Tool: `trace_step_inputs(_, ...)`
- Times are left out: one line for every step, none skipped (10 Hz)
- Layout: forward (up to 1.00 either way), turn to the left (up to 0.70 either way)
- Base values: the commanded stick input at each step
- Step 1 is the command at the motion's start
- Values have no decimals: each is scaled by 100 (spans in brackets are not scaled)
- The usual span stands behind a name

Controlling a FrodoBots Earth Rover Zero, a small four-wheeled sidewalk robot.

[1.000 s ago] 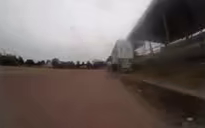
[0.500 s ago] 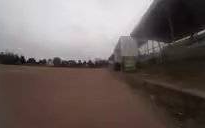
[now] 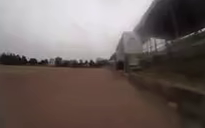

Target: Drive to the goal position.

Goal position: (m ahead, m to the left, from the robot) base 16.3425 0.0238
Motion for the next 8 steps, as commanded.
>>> trace_step_inputs(100,0)
trace_step_inputs(100,0)
trace_step_inputs(100,0)
trace_step_inputs(100,0)
trace_step_inputs(100,0)
trace_step_inputs(100,0)
trace_step_inputs(100,0)
trace_step_inputs(100,0)
